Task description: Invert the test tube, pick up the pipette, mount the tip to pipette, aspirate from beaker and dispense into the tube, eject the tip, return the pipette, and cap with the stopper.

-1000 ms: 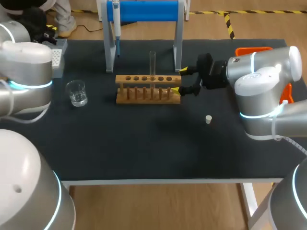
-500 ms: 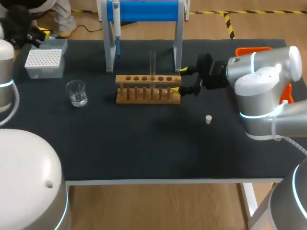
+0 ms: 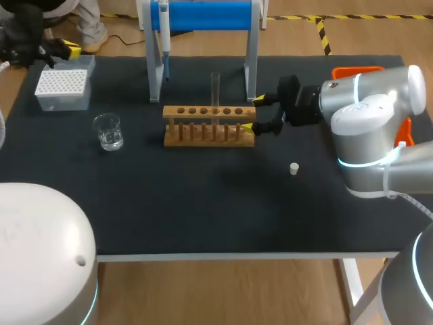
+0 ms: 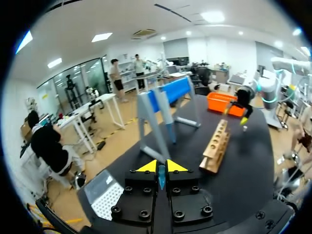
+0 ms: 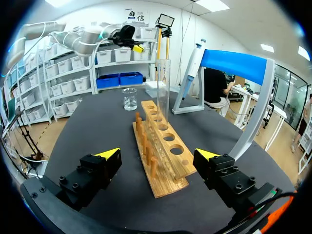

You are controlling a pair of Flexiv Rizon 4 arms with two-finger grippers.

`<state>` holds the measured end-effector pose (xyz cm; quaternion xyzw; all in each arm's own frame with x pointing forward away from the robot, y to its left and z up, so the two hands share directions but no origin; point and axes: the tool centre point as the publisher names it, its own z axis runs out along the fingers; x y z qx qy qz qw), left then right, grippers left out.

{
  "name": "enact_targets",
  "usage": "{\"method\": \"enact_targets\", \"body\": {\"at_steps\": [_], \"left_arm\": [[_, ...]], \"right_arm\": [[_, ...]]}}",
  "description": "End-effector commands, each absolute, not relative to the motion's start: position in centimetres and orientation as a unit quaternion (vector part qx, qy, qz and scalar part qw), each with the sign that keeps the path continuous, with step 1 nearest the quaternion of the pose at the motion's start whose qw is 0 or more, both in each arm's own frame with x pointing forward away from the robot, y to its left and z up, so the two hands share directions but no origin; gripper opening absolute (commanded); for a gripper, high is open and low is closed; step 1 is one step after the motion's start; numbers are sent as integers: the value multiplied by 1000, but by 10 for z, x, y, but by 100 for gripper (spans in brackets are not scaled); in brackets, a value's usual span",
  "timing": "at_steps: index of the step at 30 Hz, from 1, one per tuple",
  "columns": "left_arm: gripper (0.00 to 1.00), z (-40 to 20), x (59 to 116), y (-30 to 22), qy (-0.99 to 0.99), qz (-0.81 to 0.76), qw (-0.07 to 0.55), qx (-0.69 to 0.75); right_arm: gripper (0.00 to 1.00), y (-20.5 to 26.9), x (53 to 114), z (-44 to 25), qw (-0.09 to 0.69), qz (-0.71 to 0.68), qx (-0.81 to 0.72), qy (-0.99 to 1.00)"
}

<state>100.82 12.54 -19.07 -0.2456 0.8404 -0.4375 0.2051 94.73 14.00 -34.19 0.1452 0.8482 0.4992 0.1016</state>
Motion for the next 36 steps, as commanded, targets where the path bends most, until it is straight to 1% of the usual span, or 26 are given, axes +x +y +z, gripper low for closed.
{"method": "enact_targets", "body": {"at_steps": [1, 4, 8, 11, 13, 36], "left_arm": [[0, -172, 976, 102, 851, -431, 192, -232], [0, -166, 962, 73, 858, -435, 177, -207], [0, -162, 946, 33, 872, -436, 141, -171], [0, -162, 934, 3, 883, -438, 99, -137], [0, -165, 925, -17, 893, -433, 55, -111], [0, -165, 925, -17, 893, -433, 55, -111]], "right_arm": [[100, 140, 947, -342, 102, 499, 145, 848], [100, 140, 947, -342, 102, 499, 145, 848], [100, 140, 947, -342, 102, 499, 145, 848], [100, 140, 947, -342, 102, 499, 145, 848], [100, 140, 947, -342, 102, 499, 145, 848], [100, 140, 947, -342, 102, 499, 145, 848]]}}
